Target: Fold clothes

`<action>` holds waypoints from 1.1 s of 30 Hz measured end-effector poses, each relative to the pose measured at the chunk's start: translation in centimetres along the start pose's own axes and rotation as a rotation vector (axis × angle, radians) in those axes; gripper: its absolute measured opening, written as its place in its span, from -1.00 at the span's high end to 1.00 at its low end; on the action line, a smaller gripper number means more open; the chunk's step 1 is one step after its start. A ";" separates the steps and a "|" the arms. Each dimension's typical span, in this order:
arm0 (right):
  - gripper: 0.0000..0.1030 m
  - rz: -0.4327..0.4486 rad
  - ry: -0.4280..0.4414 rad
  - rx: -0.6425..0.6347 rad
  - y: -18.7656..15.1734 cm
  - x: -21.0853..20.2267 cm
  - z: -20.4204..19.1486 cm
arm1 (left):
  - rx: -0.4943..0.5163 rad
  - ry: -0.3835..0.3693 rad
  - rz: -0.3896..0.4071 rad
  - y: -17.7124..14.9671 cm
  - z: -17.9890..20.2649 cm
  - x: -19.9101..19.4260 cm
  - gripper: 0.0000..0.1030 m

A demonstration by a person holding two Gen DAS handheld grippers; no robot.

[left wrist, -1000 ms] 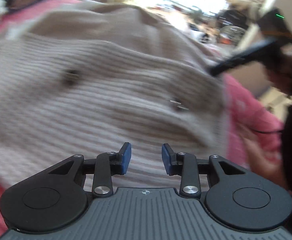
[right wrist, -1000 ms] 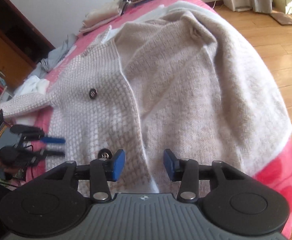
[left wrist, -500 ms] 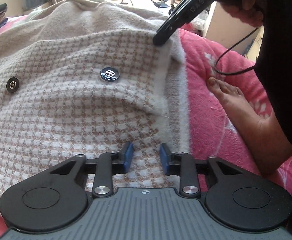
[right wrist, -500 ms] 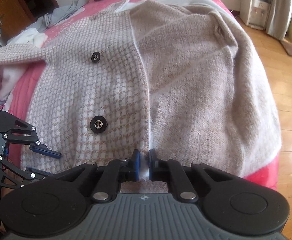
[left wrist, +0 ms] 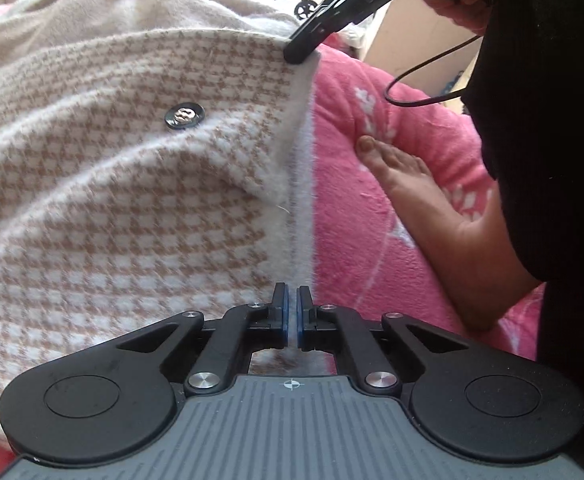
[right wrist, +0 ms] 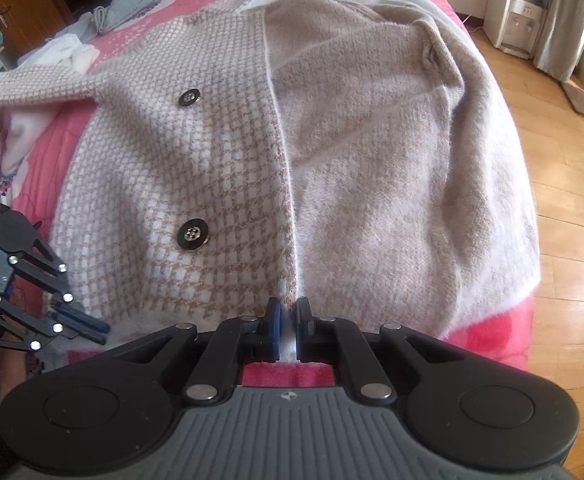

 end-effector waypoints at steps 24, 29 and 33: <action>-0.27 0.397 0.090 0.793 -0.3 -5.2 12.5 | -0.427 -0.044 0.110 4.4 -7.7 0.3 0.56; -0.47 0.446 0.039 1.174 -4.1 -3.0 20.5 | -0.418 -0.031 0.102 4.3 -7.1 0.9 0.56; -0.49 0.438 0.119 1.496 -8.2 1.4 24.4 | -0.421 -0.028 0.105 4.2 -7.0 1.6 0.56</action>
Point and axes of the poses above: each gripper's, at about its wrist camera, not at the fingertips, and x roughly the way its jaws point, z to its right, y to its top, the point moved 7 cm from there along x, roughly the way its jaws point, and after that the axes turned 3 degrees about y, right-handed, at the moved point
